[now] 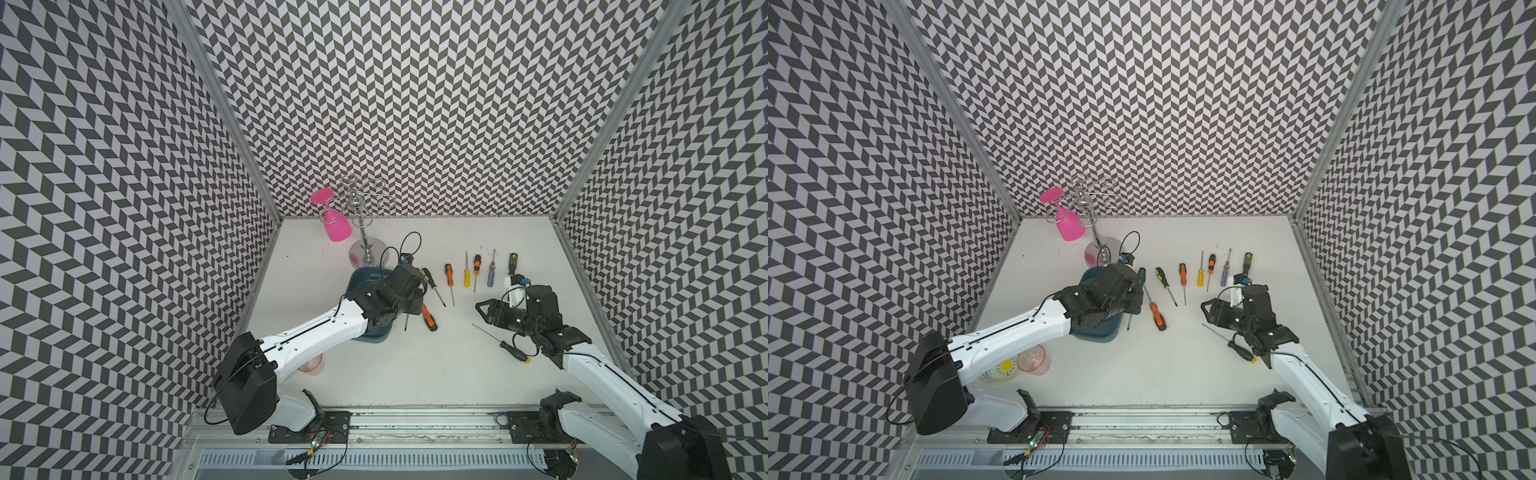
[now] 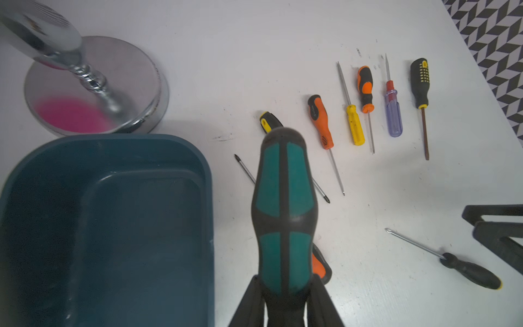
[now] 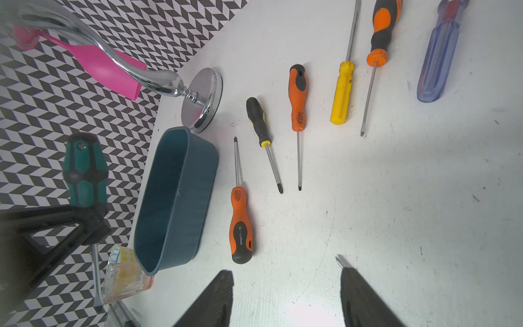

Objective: Put the screwdriver on the desktop into the storage box
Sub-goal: Pick up the screwdriver from the center of the board, then place the screwdriver in the storage box.

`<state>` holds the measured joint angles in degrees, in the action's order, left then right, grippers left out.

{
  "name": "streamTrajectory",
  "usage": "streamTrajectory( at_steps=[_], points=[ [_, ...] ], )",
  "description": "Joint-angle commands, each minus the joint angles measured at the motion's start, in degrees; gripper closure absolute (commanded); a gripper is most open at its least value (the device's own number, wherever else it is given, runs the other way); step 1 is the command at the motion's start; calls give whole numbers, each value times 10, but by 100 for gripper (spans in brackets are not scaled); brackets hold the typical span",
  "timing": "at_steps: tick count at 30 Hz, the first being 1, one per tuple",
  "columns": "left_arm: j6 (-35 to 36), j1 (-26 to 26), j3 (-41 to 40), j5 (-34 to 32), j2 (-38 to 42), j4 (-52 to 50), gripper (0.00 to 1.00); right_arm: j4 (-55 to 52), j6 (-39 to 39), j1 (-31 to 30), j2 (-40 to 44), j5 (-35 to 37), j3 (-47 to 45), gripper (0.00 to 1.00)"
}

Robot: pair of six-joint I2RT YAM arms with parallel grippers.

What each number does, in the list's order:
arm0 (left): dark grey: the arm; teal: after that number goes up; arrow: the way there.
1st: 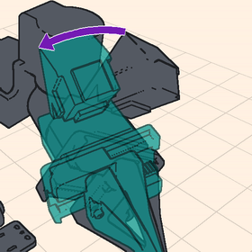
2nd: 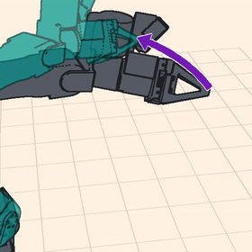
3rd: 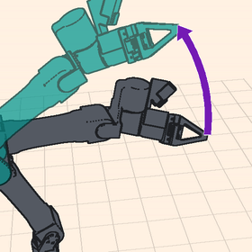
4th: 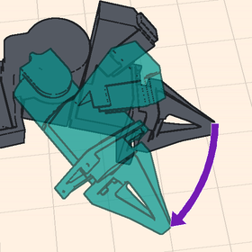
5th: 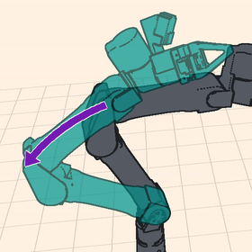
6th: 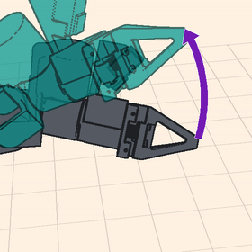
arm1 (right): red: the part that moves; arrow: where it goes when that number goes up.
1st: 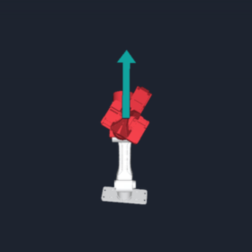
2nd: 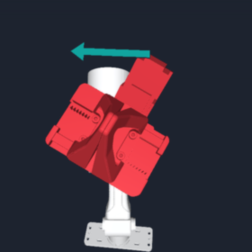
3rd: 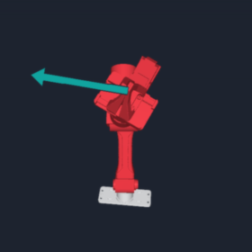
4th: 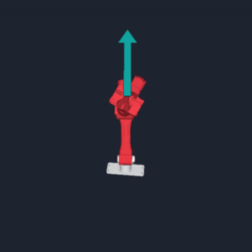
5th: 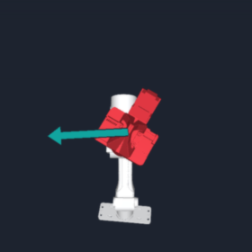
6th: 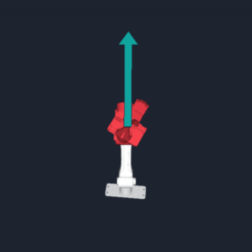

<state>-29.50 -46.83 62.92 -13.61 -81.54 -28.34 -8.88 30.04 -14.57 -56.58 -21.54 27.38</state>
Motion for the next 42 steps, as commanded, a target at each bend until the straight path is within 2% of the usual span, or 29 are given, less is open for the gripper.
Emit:
streamTrajectory(
  at_steps=[1,6,17,31,42],
  points=[
    [42,33,4,17,20,-23,91,21,3,-7,6,-6,2,36],
    [67,79,-6,32,17,-10,91,29,9,-14,2,-9,-4,36],
    [90,111,-45,-9,-43,45,91,33,13,-18,13,-6,-20,35],
    [73,115,-50,0,-104,54,90,41,13,-19,8,-9,-27,35],
    [51,112,-85,29,-123,92,84,53,13,-19,-8,-15,-31,35]
  ],
)
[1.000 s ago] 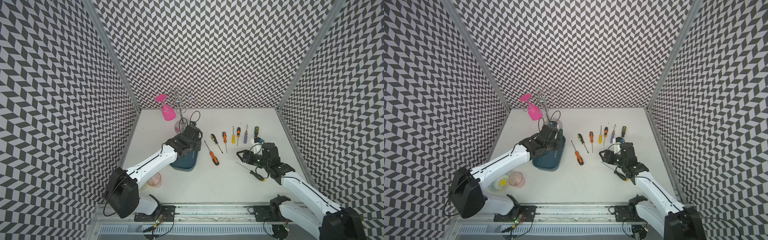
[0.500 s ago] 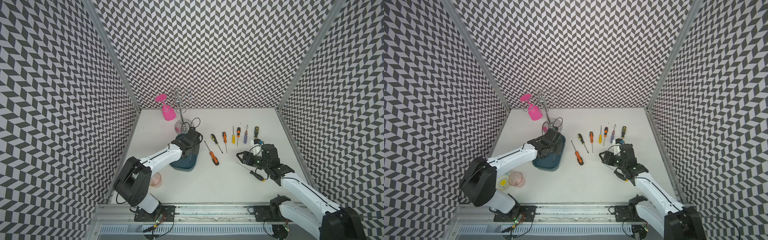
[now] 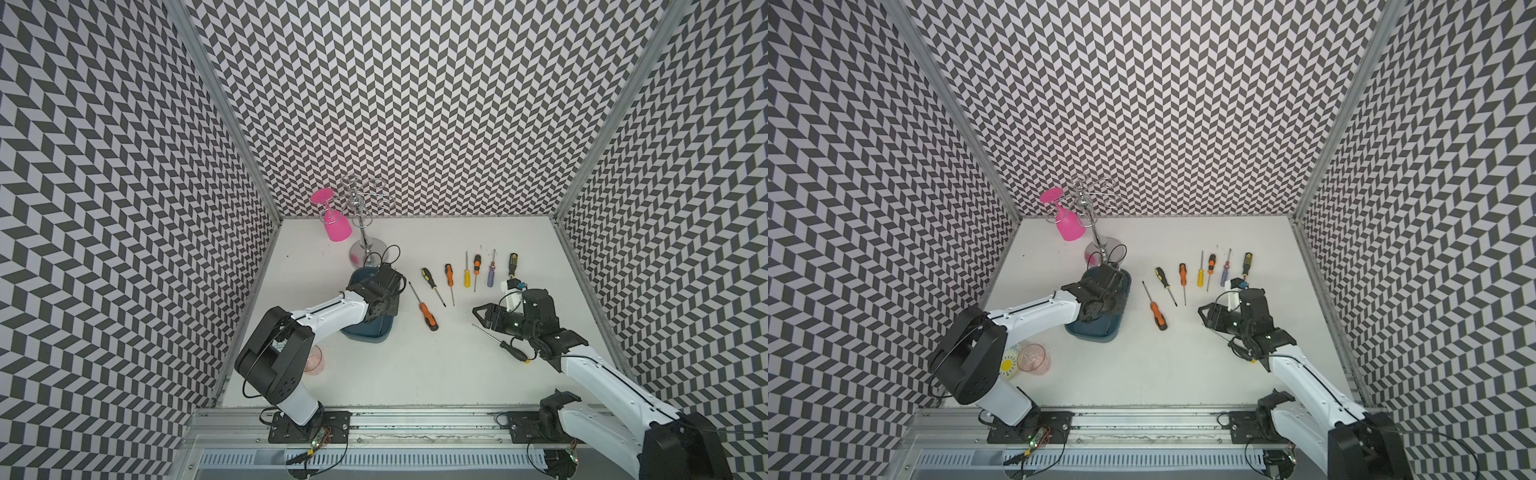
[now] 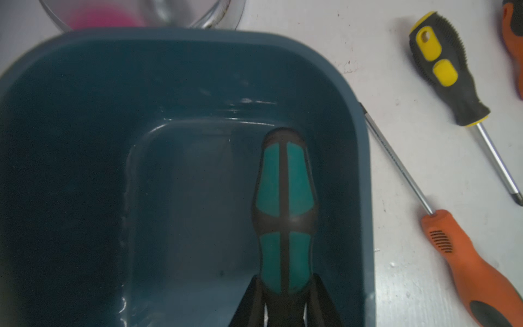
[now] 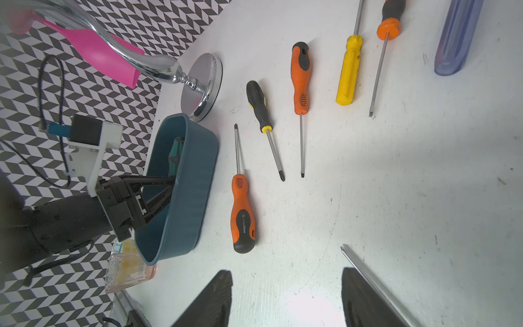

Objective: Put the screwdriver on the desktop into the storage box
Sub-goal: Place the screwdriver in the storage box.

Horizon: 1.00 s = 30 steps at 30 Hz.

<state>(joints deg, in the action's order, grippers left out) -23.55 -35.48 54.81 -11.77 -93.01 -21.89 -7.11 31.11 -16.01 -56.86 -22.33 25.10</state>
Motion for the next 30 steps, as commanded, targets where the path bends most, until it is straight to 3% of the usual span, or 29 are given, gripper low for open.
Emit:
streamTrajectory(
  at_steps=[1,14,22,30],
  points=[
    [-10,-2,-5,11,-9,28,83,37,3,-4,-6,-6,-10,35],
    [-17,-3,-12,15,-17,33,72,42,6,-5,-10,-7,-12,35],
    [-23,-4,-13,12,-15,30,55,40,8,-5,-4,-8,-14,35],
    [-29,-5,-20,11,2,30,55,34,9,-6,0,-8,-12,35]
  ],
)
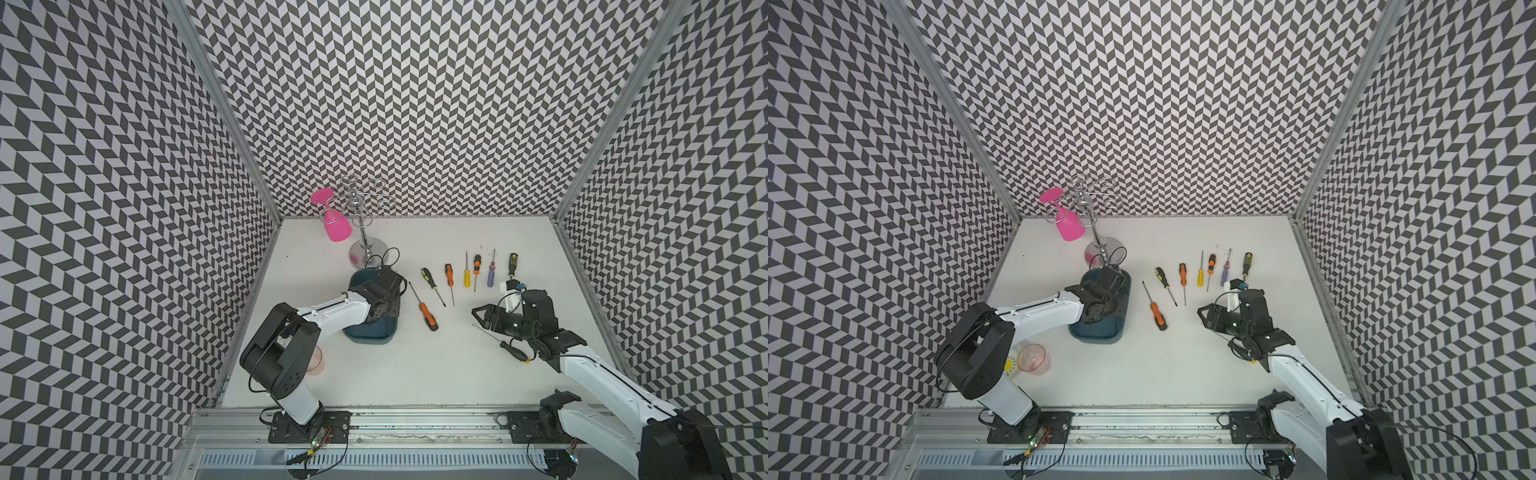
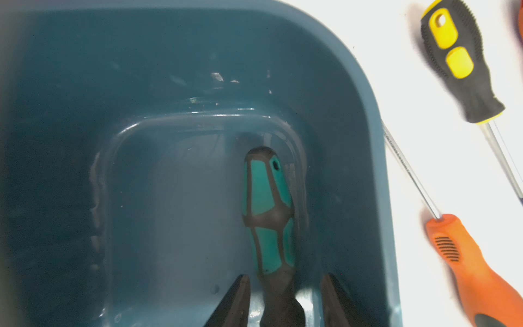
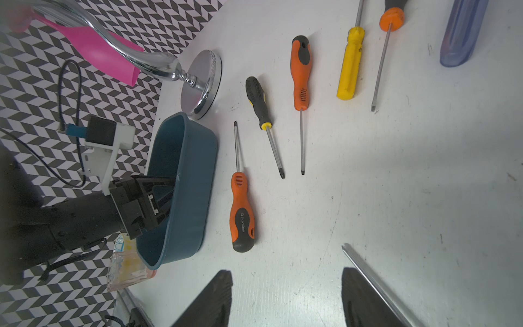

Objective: Put the screwdriver on the desktop into the storage box
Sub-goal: Place the screwdriver in the storage box, then pick up the screwdriver from the center of the board.

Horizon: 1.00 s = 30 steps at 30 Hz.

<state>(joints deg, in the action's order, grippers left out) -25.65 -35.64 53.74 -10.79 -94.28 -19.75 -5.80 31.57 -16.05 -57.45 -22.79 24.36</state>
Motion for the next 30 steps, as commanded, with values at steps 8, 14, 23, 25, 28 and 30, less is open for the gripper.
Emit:
streamTrajectory(
  at_steps=[8,14,23,25,28,30],
  points=[
    [-11,-3,-10,1,44,1,55,21,8,-10,10,-2,-5,35],
    [-16,-3,-11,3,75,-5,55,21,8,-17,5,-2,0,35],
    [-22,-4,-2,23,128,-23,52,14,-3,-29,-4,-1,16,34],
    [-28,-7,-1,35,146,-24,52,13,-3,-31,-5,0,18,34],
    [-34,-16,-1,50,169,-21,51,13,-2,-34,-6,1,21,34],
    [-42,-23,-3,64,177,-19,50,13,-2,-38,-8,2,25,35]
  ],
)
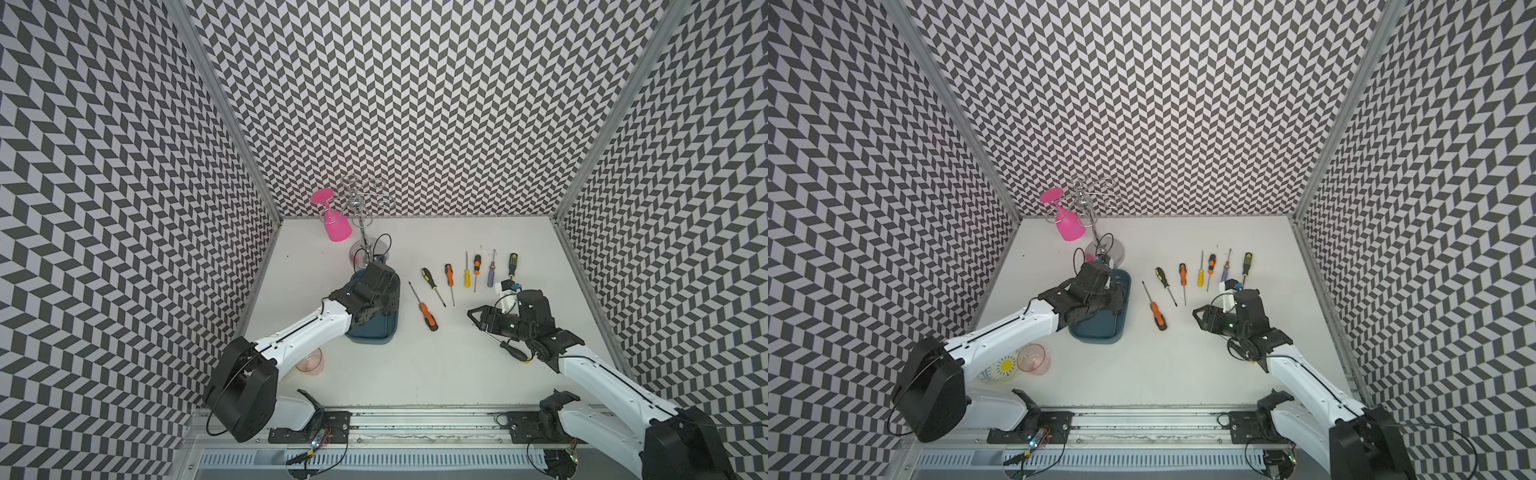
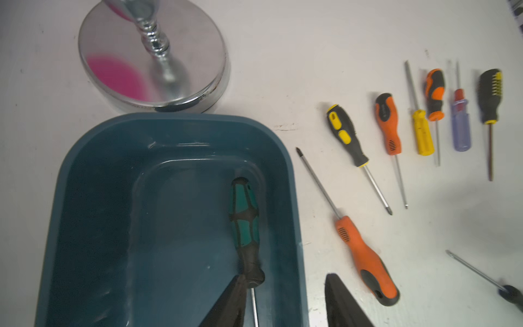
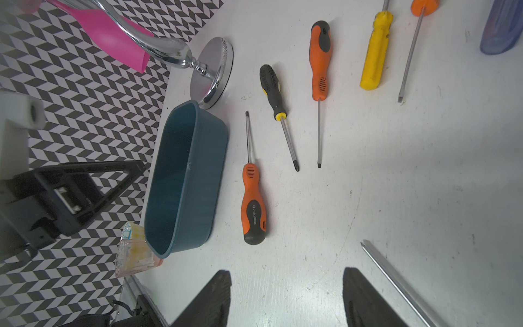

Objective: Put the screwdriver on the desktop into the storage box
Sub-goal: Pick up the screwdriver from the center of the board.

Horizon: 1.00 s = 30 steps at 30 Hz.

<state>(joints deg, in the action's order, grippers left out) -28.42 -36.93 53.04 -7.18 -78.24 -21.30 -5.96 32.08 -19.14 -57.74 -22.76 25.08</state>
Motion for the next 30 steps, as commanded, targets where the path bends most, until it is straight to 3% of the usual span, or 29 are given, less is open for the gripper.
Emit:
streamTrajectory(
  at_steps=[1,4,6,13,19,30],
  points=[
    [-19,-16,4,31,20,-3,49,14,-10,-10,-7,2,21,35],
    [-37,-41,2,35,25,5,46,2,-18,-19,-16,9,36,34],
    [-48,-58,-1,41,23,15,46,-6,-25,-24,-21,12,46,27],
    [-88,-109,3,72,-7,61,43,-30,-34,-32,-13,41,61,29],
    [-128,-130,10,85,-51,89,39,-63,-45,-34,-2,73,66,29],
    [-193,-142,45,77,-152,88,43,-68,-49,-34,11,77,54,29]
  ],
)
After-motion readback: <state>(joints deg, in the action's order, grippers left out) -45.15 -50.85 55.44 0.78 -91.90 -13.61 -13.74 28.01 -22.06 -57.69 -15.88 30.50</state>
